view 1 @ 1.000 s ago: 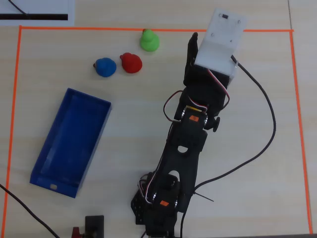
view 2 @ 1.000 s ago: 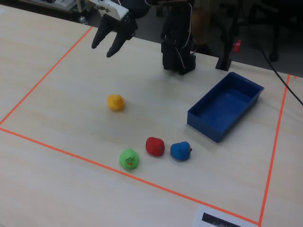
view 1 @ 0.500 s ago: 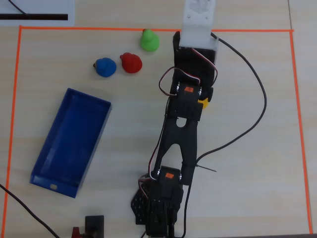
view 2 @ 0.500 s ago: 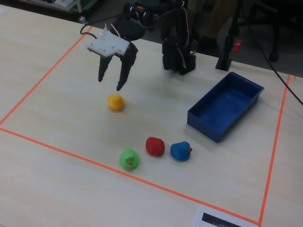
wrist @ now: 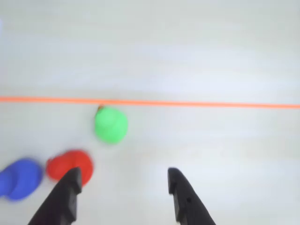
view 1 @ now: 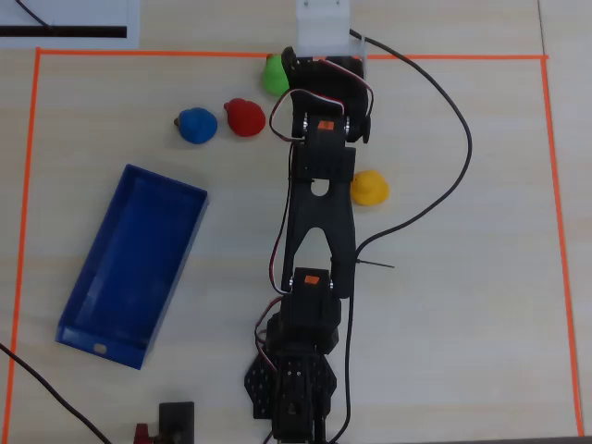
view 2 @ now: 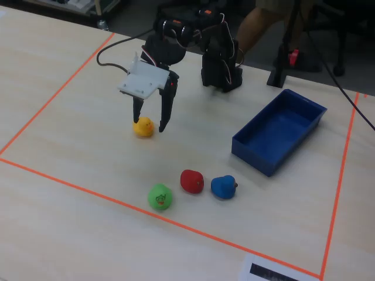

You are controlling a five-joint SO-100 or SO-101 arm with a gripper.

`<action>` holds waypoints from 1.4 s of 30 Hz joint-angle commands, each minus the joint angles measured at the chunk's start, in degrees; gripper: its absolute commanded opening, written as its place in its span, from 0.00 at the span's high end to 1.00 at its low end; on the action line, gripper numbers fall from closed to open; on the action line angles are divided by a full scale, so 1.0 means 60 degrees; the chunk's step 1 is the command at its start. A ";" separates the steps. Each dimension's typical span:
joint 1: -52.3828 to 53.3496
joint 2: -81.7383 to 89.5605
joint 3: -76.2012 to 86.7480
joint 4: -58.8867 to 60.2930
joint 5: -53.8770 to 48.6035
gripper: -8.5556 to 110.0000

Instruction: Grasp green duck and put it into box.

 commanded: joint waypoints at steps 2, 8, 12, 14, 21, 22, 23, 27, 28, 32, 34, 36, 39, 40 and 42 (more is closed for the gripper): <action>0.0205 -0.0454 -0.1011 -0.1919 -0.0264 0.72; -0.0103 -0.1699 -0.2637 -0.2007 -0.0352 0.72; -0.0425 -0.2285 -0.3149 -0.2007 -0.0293 0.72; -0.0483 -0.2520 -0.3267 -0.2007 -0.0220 0.72; -0.0923 -0.3120 -0.3501 -0.1992 0.0117 0.72; -0.1025 -0.3223 -0.3560 -0.1992 0.0146 0.72; -0.1099 -0.3354 -0.3618 -0.1992 0.0176 0.73; -0.1216 -0.4175 -0.4512 -0.1816 0.0278 0.73; -0.1216 -0.4395 -0.4790 -0.1758 0.0293 0.73; -0.1187 -0.4995 -0.5347 -0.1758 0.0293 0.73; -0.1143 -0.5259 -0.5522 -0.1758 0.0337 0.73; -0.1069 -0.5435 -0.5581 -0.1758 0.0381 0.73; -0.0938 -0.5610 -0.5581 -0.1758 0.0454 0.73; -0.0894 -0.5654 -0.5581 -0.1714 0.0498 0.73; -0.0850 -0.5771 -0.5581 -0.1582 0.0586 0.73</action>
